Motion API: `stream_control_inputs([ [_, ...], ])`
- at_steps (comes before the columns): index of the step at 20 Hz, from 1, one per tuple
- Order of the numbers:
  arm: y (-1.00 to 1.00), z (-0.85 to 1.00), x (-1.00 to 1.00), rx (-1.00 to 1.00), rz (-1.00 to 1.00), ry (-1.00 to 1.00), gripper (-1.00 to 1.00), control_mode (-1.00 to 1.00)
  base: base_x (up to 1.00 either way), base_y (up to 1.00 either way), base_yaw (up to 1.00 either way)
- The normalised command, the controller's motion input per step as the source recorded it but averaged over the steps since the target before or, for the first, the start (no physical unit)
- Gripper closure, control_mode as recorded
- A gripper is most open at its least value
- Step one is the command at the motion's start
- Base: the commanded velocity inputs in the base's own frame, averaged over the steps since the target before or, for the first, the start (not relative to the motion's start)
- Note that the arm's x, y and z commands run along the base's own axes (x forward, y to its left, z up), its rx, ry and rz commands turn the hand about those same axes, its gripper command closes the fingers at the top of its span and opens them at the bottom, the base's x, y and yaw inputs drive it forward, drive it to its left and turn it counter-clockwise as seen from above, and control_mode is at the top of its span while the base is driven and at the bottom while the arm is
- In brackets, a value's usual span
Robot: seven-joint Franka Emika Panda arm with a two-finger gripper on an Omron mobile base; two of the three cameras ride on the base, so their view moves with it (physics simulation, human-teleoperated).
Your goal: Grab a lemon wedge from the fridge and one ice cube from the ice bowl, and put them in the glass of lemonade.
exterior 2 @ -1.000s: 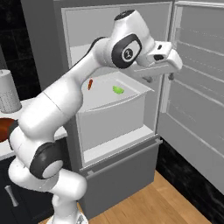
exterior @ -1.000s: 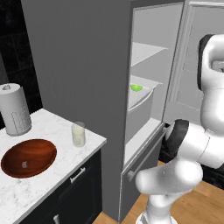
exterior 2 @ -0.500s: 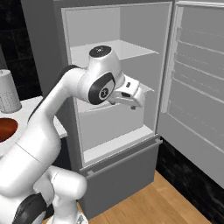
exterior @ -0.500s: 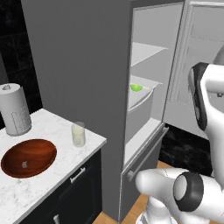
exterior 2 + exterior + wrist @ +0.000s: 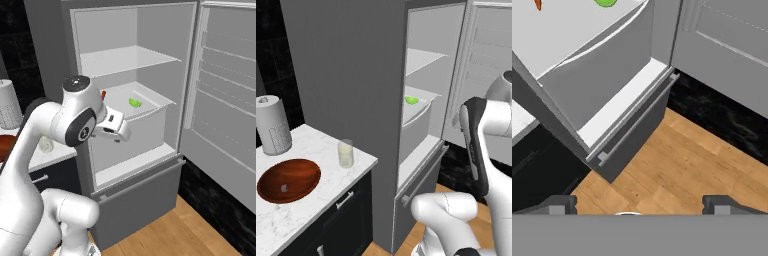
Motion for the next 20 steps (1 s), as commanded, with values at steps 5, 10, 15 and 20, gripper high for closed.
stream_control_inputs([
  [5, 0.39, 0.55, -0.71, -0.03, 0.07, 0.0, -1.0, -1.0, 0.0, 0.0, 0.0],
  [10, 0.41, 0.66, -0.35, -0.11, 0.05, 0.0, -1.0, -1.0, 0.0, 0.0, 0.0],
  [15, 0.13, 0.19, -0.36, -0.04, 0.06, 0.0, -1.0, -1.0, 0.0, 0.0, 0.0],
  [20, -0.12, -0.02, 0.02, 0.0, 0.02, 0.0, -1.0, -1.0, 0.0, 0.0, 0.0],
])
